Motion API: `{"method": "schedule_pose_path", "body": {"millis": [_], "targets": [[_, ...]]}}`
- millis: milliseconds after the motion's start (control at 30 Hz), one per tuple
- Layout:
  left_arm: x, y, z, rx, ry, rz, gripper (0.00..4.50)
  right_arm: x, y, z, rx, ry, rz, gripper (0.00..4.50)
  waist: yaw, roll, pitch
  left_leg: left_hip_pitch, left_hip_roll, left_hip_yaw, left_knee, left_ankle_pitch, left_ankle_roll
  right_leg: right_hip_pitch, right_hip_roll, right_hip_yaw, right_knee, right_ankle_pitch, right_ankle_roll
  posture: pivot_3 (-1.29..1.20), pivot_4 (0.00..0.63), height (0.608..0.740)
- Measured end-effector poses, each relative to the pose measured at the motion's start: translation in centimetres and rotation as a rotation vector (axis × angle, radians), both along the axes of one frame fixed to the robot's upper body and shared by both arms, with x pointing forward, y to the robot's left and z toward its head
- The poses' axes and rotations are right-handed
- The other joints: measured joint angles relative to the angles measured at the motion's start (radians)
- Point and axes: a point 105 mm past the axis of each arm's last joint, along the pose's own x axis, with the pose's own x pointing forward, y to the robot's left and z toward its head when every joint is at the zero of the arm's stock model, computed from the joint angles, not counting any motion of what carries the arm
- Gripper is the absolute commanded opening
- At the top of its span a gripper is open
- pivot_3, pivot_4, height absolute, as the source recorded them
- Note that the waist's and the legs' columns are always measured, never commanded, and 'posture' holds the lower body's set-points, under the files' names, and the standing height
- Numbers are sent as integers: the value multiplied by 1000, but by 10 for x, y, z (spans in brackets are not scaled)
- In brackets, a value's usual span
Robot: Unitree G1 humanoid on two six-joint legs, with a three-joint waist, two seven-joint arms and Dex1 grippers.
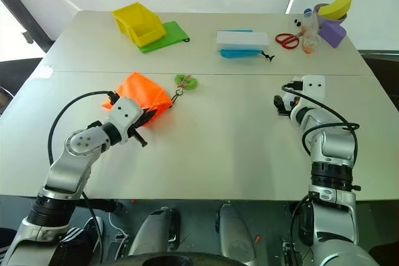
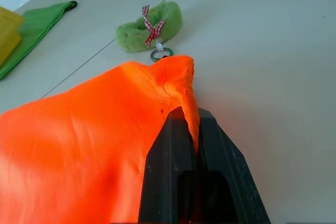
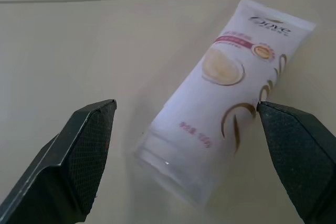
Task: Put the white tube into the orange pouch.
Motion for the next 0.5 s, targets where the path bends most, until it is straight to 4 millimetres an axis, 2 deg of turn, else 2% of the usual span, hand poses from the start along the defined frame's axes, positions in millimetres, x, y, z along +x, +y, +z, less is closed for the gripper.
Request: {"method": "schedule_pose_path", "body": {"millis": [233, 333, 433, 467, 500], "targets": [[0, -1, 0, -6, -2, 3, 24, -2, -7, -15, -31, 77, -52, 4500, 0, 0, 0, 0, 0, 0, 0, 0, 0, 0, 0, 0, 0, 0, 0, 0, 150, 740], [0, -1, 0, -7, -2, 4, 0, -1, -7, -15, -29, 77, -56, 3614, 0, 0, 0, 0, 0, 0, 0, 0, 0, 0, 0, 0, 0, 0, 0, 0, 150, 740], [0, -1, 0, -7, -2, 5, 0, -1, -7, -15, -27, 75, -61, 2128, 0, 0, 0, 0, 0, 0, 0, 0, 0, 0, 0, 0, 0, 0, 0, 0, 150, 740], [0, -1, 0, -7, -2, 6, 0, 0, -7, -14, -27, 70, -58, 1801, 0, 0, 0, 0, 0, 0, 0, 0, 0, 0, 0, 0, 0, 0, 0, 0, 150, 740], [0, -1, 0, -7, -3, 6, 0, 0, -7, -13, -27, 69, -58, 1799, 0, 0, 0, 0, 0, 0, 0, 0, 0, 0, 0, 0, 0, 0, 0, 0, 150, 740]]}}
